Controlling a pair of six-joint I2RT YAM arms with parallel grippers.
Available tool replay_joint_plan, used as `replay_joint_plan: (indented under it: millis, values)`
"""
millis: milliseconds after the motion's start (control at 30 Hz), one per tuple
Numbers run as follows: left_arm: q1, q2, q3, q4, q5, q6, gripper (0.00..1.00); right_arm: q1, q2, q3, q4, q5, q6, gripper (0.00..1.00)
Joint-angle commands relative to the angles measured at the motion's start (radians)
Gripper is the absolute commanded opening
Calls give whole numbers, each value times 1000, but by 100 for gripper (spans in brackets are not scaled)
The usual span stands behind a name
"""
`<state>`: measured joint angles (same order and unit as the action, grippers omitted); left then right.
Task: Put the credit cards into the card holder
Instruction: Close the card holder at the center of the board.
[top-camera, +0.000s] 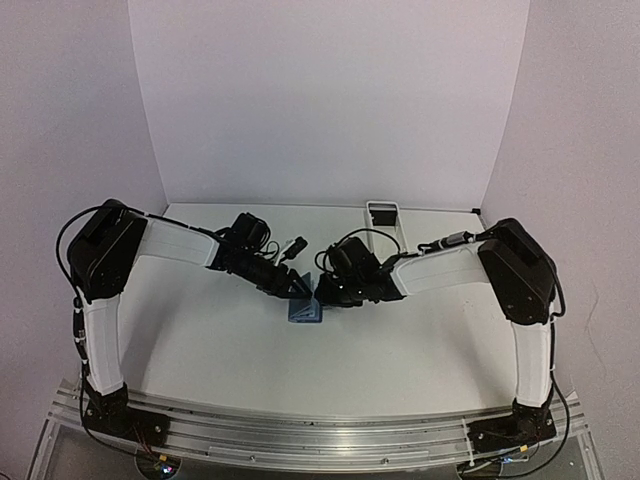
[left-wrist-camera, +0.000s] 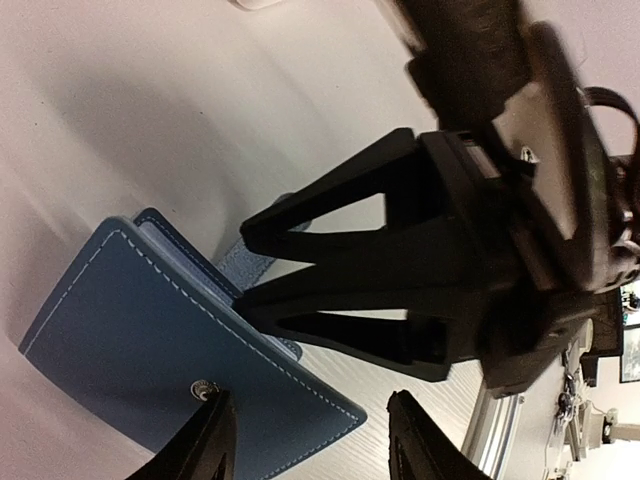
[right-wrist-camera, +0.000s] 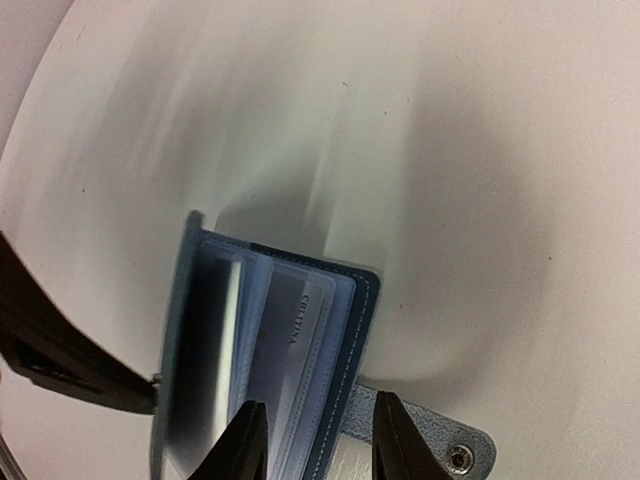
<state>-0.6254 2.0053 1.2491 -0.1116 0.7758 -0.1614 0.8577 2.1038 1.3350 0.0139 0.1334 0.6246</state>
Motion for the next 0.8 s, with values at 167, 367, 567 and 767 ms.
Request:
replay_joint_plan:
  millis: [167,367,567,767]
  values:
    - [4,73,87,-89,-79,60,26,-11,-189,28,-58,119,-46,32]
    - [-1,46,62,-154,-194,130,20,-117,-225,-33,-162,55,32,33]
    - [-27,56,68,-169,-271,209,23,-194,-94,37,-266,-119,14,31]
    - [-30,88,75,-205,-312,237,24,-198,-3,72,-311,-248,5,13]
